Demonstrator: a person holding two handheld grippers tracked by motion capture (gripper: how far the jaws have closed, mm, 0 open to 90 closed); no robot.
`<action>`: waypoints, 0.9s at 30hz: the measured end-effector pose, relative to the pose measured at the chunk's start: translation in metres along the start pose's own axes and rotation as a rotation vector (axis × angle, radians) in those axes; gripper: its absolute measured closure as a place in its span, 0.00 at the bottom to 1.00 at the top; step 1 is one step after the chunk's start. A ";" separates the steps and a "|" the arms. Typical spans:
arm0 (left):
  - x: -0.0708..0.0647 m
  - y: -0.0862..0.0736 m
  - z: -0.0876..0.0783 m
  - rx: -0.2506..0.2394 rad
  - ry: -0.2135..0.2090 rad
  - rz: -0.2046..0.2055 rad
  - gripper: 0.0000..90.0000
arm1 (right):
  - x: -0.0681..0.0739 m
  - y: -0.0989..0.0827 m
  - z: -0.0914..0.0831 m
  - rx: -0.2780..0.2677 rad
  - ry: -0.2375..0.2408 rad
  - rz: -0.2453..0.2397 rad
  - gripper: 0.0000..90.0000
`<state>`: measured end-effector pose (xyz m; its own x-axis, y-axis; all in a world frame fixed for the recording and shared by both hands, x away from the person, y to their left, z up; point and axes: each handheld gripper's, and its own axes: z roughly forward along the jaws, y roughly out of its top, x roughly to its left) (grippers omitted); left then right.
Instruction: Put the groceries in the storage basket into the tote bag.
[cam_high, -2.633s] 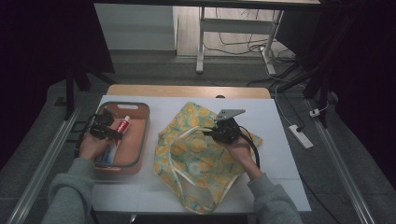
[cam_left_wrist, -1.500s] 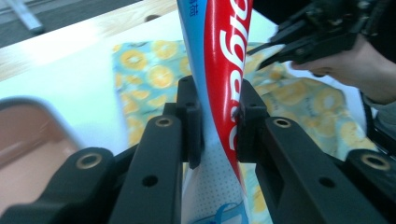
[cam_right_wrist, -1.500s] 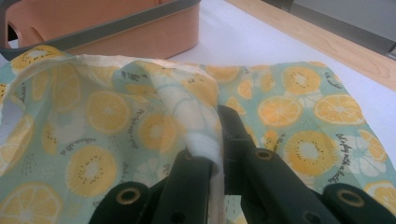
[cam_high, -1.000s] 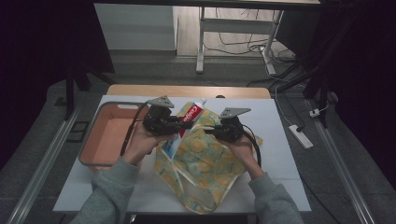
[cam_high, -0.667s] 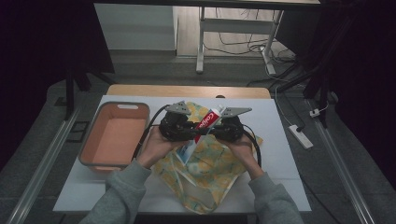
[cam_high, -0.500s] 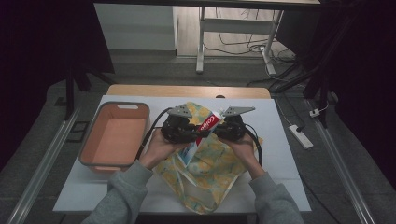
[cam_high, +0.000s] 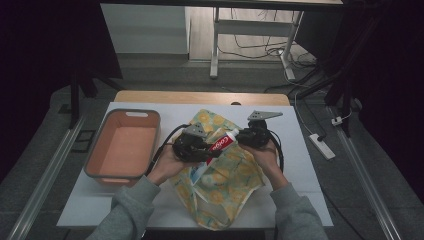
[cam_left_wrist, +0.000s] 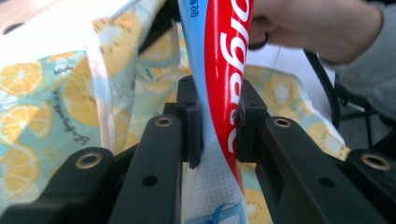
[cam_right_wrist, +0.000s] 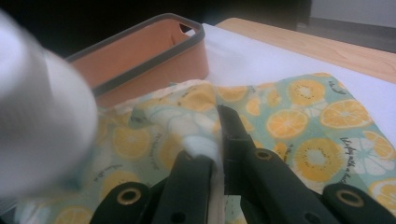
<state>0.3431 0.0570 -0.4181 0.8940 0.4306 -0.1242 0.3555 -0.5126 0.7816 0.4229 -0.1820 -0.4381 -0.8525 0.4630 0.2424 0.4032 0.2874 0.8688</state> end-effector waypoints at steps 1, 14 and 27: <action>-0.002 -0.001 0.002 0.016 0.002 0.009 0.83 | 0.000 0.000 0.000 -0.004 0.004 0.003 1.00; -0.007 -0.009 0.022 0.162 0.030 0.077 0.83 | 0.001 0.004 -0.007 -0.032 0.016 -0.016 1.00; -0.004 -0.018 0.048 0.300 0.087 0.072 0.83 | 0.014 0.012 -0.009 -0.062 0.008 -0.059 1.00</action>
<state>0.3461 0.0290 -0.4606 0.8975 0.4408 -0.0123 0.3686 -0.7347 0.5695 0.4129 -0.1801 -0.4203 -0.8769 0.4403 0.1931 0.3308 0.2611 0.9068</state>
